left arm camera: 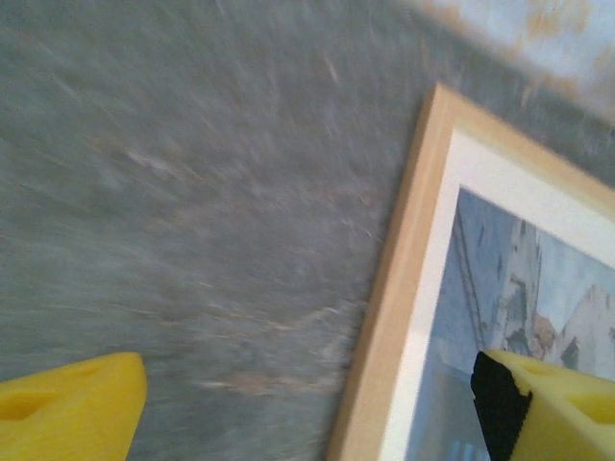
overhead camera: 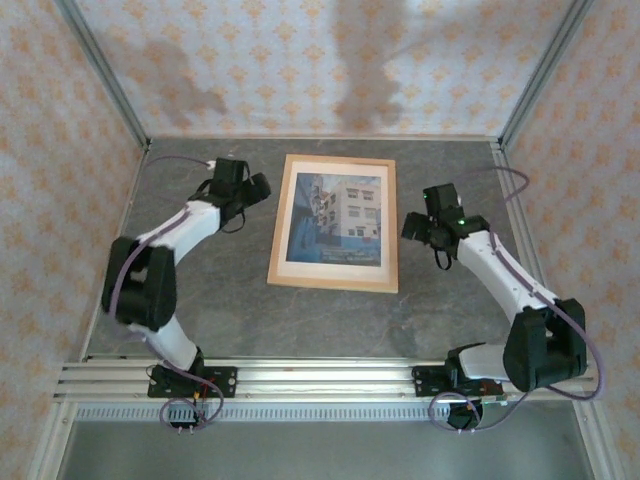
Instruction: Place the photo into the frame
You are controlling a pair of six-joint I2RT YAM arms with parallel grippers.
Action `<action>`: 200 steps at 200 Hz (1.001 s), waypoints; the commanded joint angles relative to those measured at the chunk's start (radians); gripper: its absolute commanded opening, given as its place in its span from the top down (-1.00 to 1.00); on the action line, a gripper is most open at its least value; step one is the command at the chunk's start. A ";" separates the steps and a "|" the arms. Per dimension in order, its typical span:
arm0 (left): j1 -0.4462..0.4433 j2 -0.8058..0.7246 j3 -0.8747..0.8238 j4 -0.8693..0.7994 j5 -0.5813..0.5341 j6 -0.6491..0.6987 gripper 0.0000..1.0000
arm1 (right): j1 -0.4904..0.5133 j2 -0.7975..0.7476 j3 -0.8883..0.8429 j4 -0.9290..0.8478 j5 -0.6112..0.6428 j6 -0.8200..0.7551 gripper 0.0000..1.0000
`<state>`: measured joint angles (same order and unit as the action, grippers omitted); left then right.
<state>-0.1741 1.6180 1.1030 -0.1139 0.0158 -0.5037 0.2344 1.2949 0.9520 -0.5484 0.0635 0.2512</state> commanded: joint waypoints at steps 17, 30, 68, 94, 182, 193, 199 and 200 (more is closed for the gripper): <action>-0.005 -0.220 -0.213 0.076 -0.414 0.251 -0.99 | -0.018 -0.015 -0.062 0.258 0.456 -0.049 -0.99; -0.003 -0.271 -0.298 0.125 -0.481 0.312 -1.00 | -0.023 -0.006 -0.119 0.378 0.486 -0.100 -0.99; 0.015 -0.308 -0.508 0.376 -0.493 0.480 -1.00 | -0.043 0.046 -0.291 0.680 0.417 -0.237 -0.99; 0.021 -0.244 -0.639 0.687 -0.465 0.556 -0.99 | -0.045 0.095 -0.371 0.837 0.367 -0.264 -0.99; 0.117 -0.107 -0.697 0.929 -0.167 0.513 -1.00 | -0.118 0.102 -0.543 1.253 0.210 -0.306 -0.99; 0.119 -0.082 -0.717 1.010 -0.153 0.527 -1.00 | -0.135 0.153 -0.572 1.346 0.192 -0.296 -0.99; 0.119 -0.091 -0.709 0.977 -0.154 0.525 -1.00 | -0.146 0.191 -0.579 1.389 0.186 -0.287 -0.99; 0.119 -0.094 -0.707 0.969 -0.153 0.523 -1.00 | -0.147 0.198 -0.579 1.394 0.184 -0.285 -0.99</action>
<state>-0.0631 1.5120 0.4168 0.7464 -0.1921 0.0242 0.1200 1.4052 0.4191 0.6067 0.2943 -0.0372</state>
